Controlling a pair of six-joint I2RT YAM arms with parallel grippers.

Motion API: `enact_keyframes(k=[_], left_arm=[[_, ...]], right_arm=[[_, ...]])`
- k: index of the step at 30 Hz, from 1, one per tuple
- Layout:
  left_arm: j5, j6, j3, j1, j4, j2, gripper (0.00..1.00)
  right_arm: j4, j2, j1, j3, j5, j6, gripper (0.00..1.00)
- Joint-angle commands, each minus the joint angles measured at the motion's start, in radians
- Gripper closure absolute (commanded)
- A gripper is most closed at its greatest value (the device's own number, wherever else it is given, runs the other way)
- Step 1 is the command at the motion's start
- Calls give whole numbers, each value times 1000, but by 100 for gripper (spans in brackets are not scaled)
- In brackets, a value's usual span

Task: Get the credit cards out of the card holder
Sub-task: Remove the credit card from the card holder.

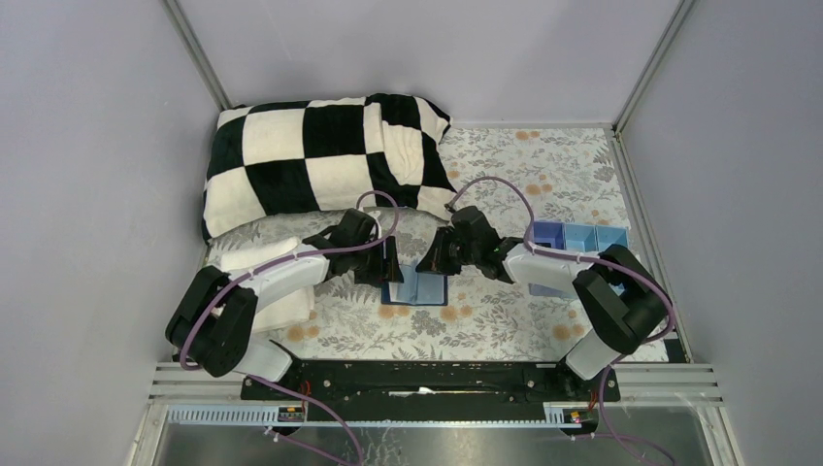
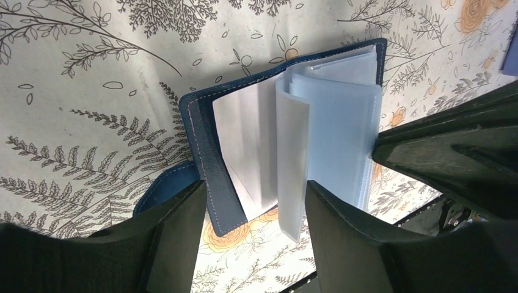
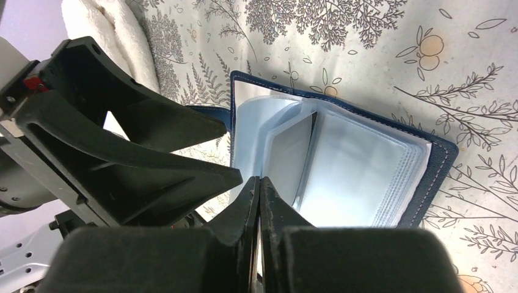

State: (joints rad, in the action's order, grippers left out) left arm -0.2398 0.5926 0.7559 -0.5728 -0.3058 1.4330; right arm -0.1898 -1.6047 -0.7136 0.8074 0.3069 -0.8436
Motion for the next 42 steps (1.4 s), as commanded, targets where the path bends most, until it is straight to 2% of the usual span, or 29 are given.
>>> enact_keyframes(k=[1, 19, 26, 32, 42], left_arm=[[-35, 1, 14, 14, 32, -42, 34], [-128, 6, 8, 18, 89, -9, 14], [-87, 3, -1, 16, 71, 12, 14], [-185, 46, -37, 16, 167, 11, 15], [-159, 36, -18, -7, 164, 56, 14]], right_arm=[[15, -27, -17, 47, 8, 21, 97], [-8, -56, -18, 39, 25, 9, 97], [-12, -48, -18, 35, 29, 9, 97], [-19, -50, -18, 32, 37, 6, 97], [-17, -49, -18, 32, 38, 3, 97]])
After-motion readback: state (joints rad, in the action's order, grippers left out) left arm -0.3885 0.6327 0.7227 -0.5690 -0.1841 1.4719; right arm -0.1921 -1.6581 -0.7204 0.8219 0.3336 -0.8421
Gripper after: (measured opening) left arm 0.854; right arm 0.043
